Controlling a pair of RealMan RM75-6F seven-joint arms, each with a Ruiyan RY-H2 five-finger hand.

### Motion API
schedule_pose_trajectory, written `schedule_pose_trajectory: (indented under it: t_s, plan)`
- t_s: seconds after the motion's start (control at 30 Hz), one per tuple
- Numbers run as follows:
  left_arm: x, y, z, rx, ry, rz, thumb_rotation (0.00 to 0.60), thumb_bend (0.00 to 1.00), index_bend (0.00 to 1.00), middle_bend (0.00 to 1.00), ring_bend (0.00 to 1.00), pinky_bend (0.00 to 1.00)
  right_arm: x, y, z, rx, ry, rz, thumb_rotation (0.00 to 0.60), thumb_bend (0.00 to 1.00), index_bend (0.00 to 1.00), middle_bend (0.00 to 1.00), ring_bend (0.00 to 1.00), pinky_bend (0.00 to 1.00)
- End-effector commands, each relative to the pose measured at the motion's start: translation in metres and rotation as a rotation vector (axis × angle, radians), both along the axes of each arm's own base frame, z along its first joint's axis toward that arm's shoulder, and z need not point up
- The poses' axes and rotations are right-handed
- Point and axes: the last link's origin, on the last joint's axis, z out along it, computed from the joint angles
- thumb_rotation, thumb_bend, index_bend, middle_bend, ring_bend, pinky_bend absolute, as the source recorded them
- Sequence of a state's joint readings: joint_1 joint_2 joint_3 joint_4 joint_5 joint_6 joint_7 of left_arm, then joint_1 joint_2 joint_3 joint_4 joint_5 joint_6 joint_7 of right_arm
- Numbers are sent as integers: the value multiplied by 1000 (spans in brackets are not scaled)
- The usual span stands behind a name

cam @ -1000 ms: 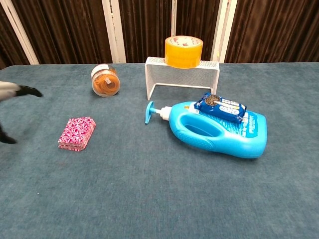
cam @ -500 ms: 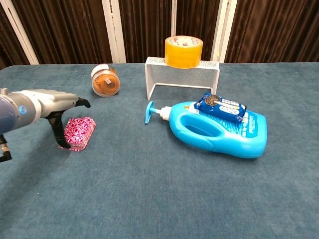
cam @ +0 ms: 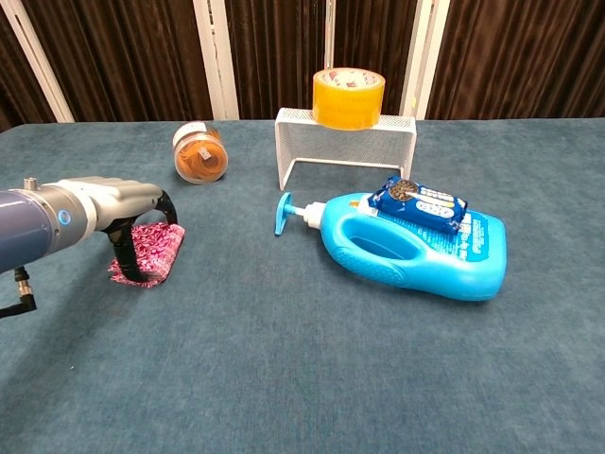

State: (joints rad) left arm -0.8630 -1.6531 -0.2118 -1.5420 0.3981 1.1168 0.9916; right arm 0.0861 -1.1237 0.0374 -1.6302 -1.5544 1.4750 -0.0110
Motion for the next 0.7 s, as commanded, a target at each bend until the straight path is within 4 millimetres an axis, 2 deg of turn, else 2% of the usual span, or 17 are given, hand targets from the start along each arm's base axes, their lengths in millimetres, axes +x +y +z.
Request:
schedule_pose_trajectory:
  t_s: [0.03, 0.33, 0.5, 0.7]
  plan:
    - [0, -2, 3, 12, -17, -13, 600, 438, 464, 0, 0, 0, 0, 0, 0, -1, 0, 0, 600, 363, 0, 0, 0, 87]
    - [-5, -9, 25, 27, -3, -51, 600, 449, 480, 0, 0, 0, 0, 1, 0, -2, 2, 0, 600, 363, 0, 0, 0, 87]
    - [-26, -20, 46, 31, 45, -35, 600, 448, 480, 0, 0, 0, 0, 1, 0, -2, 3, -1, 600, 363, 0, 0, 0, 87]
    - [-61, -31, 63, 21, 103, 28, 600, 448, 473, 0, 0, 0, 1, 1, -1, 1, 3, -2, 600, 363, 0, 0, 0, 87]
